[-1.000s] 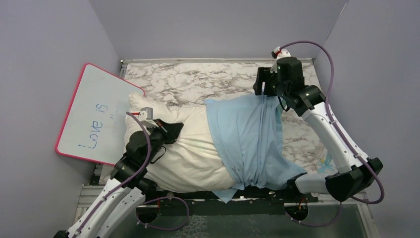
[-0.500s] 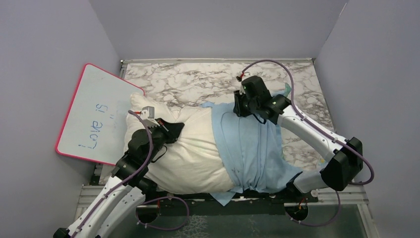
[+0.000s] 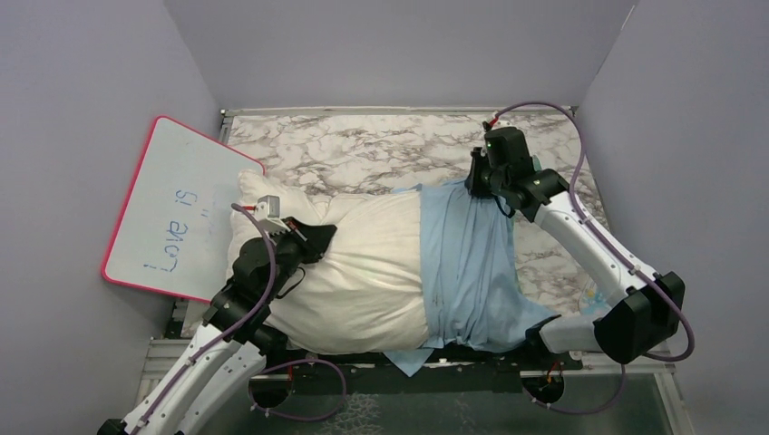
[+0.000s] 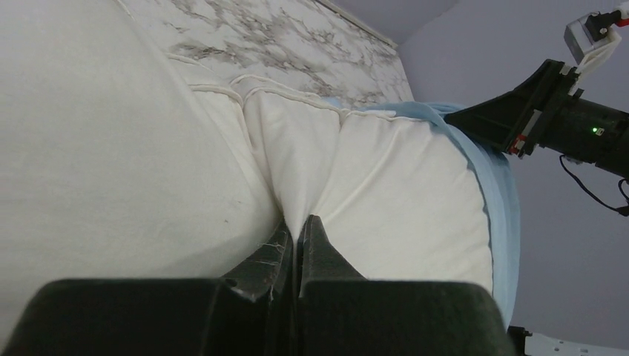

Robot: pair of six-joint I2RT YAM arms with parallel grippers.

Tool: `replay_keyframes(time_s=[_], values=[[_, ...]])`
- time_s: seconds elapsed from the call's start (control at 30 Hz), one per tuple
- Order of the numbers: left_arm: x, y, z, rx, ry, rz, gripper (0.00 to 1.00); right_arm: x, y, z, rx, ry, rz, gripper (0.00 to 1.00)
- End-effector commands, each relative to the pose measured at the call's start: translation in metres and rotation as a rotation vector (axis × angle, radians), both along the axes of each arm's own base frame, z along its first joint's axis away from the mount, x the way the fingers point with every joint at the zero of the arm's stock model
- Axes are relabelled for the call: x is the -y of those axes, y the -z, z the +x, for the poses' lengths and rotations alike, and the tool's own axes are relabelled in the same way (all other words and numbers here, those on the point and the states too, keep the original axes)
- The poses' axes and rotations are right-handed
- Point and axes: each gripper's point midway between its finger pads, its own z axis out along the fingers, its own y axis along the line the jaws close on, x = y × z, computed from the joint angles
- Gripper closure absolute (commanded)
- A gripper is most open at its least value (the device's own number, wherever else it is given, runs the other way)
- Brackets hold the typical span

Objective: Remove the pillowcase from the pillow
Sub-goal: Remove the pillow from the pillowcase.

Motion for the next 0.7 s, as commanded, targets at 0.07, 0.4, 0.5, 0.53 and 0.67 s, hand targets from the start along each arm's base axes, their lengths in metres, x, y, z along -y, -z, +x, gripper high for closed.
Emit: replay_keyframes(time_s=[0.07,0.4,0.5,0.53,0.67], values=[[-0.022,0.048,-0.008,-0.154,-0.072,0.129,1.0,-0.034,-0.034,-0.02,0.032,-0.266,0.171,0.61],[-0.024,0.048,-0.003,-0.166,-0.102,0.134,1.0,-0.023,-0.08,-0.037,0.13,-0.26,0.174,0.3],[-0.027,0.048,0.001,-0.175,-0.129,0.137,1.0,0.003,-0.091,-0.038,0.182,-0.146,0.126,0.3],[-0.029,0.048,0.001,-0.177,-0.139,0.137,1.0,0.012,-0.092,-0.04,0.197,-0.099,0.111,0.3],[-0.033,0.048,0.005,-0.184,-0.174,0.136,1.0,0.02,-0.097,-0.056,0.244,-0.107,0.116,0.19]])
